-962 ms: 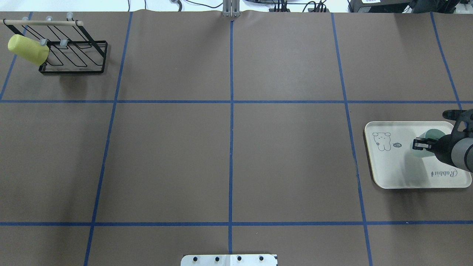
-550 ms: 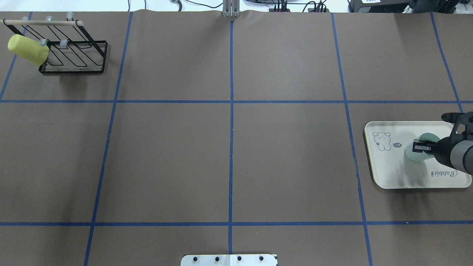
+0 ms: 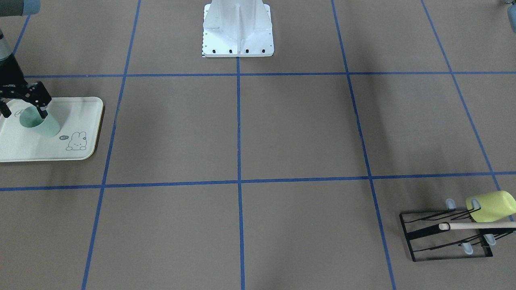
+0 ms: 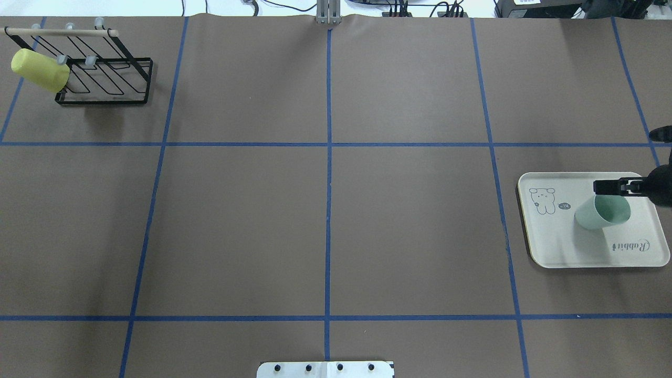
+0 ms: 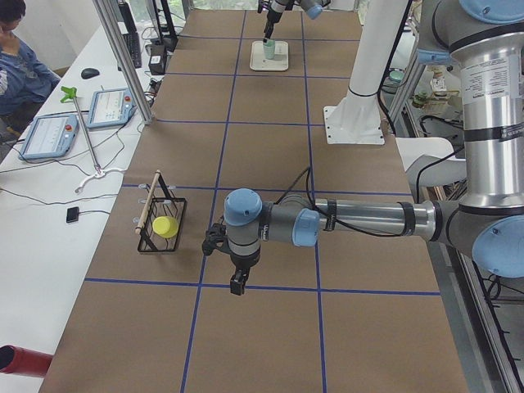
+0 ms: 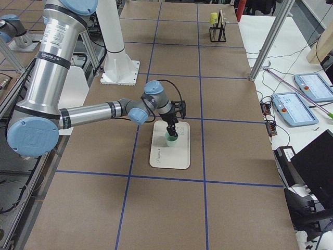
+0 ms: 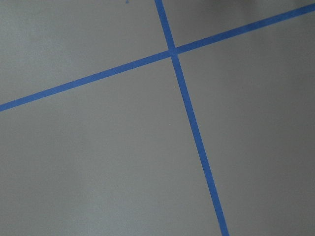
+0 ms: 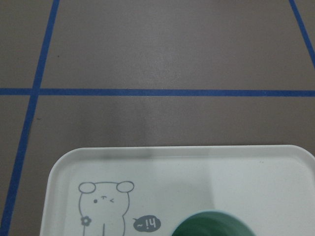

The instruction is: Left arm grabs green cup and hands to right arm on tray

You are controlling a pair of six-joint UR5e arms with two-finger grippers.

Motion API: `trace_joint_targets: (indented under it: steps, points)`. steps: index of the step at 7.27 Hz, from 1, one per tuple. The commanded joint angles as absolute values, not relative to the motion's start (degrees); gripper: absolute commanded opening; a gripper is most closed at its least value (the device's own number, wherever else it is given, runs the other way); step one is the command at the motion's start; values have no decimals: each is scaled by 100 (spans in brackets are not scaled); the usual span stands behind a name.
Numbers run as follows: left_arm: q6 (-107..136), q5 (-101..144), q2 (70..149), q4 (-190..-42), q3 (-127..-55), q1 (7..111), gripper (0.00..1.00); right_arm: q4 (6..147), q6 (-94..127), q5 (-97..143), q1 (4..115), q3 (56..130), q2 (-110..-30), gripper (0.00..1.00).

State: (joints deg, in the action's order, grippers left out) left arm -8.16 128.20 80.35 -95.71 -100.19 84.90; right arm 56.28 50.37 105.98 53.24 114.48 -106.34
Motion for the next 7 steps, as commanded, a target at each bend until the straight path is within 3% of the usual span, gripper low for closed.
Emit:
trace_joint_targets:
  steps: [1,5,7]
  points:
    - [-817,12858,7954,-9571,-10055,8499,100,6710,3235,12140,6674,11374,-10215,100]
    - [-809,13790,7875,-8645,-10378,9358,100,8251,279,13234,8556,10893,-10072,100]
    - [-791,13694,7675,-8394,-10504,9597,100,8236,-34,13429,8745,10461,-10212,100]
